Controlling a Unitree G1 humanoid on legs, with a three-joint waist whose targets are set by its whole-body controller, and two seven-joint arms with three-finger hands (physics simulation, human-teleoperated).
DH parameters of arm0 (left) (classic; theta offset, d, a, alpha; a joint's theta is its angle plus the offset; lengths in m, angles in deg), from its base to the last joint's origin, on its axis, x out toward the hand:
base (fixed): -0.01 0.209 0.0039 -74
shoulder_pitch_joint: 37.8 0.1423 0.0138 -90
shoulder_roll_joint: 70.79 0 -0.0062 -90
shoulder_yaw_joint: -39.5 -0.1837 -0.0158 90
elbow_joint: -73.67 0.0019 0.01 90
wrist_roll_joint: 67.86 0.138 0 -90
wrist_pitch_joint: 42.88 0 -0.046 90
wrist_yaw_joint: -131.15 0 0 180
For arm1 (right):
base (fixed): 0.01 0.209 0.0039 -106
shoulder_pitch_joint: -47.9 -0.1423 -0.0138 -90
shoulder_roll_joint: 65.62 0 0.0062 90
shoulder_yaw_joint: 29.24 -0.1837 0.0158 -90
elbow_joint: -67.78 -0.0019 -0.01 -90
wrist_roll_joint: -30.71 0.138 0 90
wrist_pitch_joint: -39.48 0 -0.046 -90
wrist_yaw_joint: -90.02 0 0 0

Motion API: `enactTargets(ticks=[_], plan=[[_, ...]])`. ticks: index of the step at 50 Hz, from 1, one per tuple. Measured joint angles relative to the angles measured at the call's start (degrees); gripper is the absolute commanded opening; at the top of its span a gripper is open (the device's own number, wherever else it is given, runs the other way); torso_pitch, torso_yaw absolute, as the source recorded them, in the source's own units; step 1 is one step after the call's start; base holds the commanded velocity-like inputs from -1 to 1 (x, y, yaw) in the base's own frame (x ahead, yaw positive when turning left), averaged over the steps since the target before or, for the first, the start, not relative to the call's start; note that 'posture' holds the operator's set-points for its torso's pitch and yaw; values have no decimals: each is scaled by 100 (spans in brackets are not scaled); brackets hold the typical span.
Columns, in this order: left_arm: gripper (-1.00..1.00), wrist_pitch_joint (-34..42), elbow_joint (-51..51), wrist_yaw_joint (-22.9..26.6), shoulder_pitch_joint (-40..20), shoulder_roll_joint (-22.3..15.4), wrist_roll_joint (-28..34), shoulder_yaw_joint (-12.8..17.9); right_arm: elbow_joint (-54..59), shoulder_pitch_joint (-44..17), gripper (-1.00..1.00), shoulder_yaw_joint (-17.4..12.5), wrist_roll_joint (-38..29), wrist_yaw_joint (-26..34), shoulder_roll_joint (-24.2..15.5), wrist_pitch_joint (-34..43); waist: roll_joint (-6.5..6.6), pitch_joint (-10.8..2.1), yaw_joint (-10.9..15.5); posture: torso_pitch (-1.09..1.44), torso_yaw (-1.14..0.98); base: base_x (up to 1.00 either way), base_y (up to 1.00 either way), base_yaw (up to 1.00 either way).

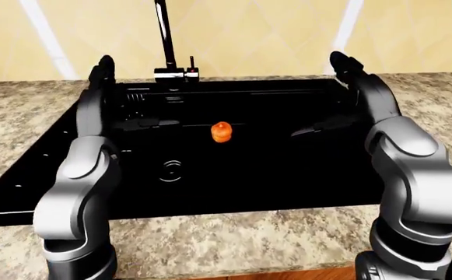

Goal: Turn the sink spout to the right.

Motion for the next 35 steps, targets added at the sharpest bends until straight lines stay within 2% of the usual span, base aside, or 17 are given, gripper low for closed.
enactTargets(ticks=[2, 5, 6, 12, 23, 35], plan=[[100, -1, -10, -15, 67, 74, 16, 15, -28, 11, 100, 18, 17, 10, -78, -1, 156, 2, -26, 0, 0, 13, 0, 0], [100, 14, -32, -49, -11, 58, 44, 49, -41, -136, 100, -96, 110, 26, -126, -40, 319, 48, -115, 0, 0, 0, 0, 0], [100, 28, -42, -51, -71, 32, 41, 61, -49, -179, 100, -154, 128, 6, -107, -59, 426, 35, -128, 0, 0, 0, 0, 0], [100, -12, -112, -79, -64, -82, 27, 198, -49, -94, 100, -106, 279, -81, -6, -37, 316, 53, 0, 0, 0, 0, 0, 0], [100, -29, -59, -48, -46, -180, -210, 290, -219, -134, 100, -139, 459, -187, -108, 99, 304, 32, 42, 0, 0, 0, 0, 0], [100, 132, 77, -110, -333, -363, -305, 301, -116, -513, 100, -77, 468, -132, -336, 347, 278, -17, 32, -2, 0, 0, 0, 0]])
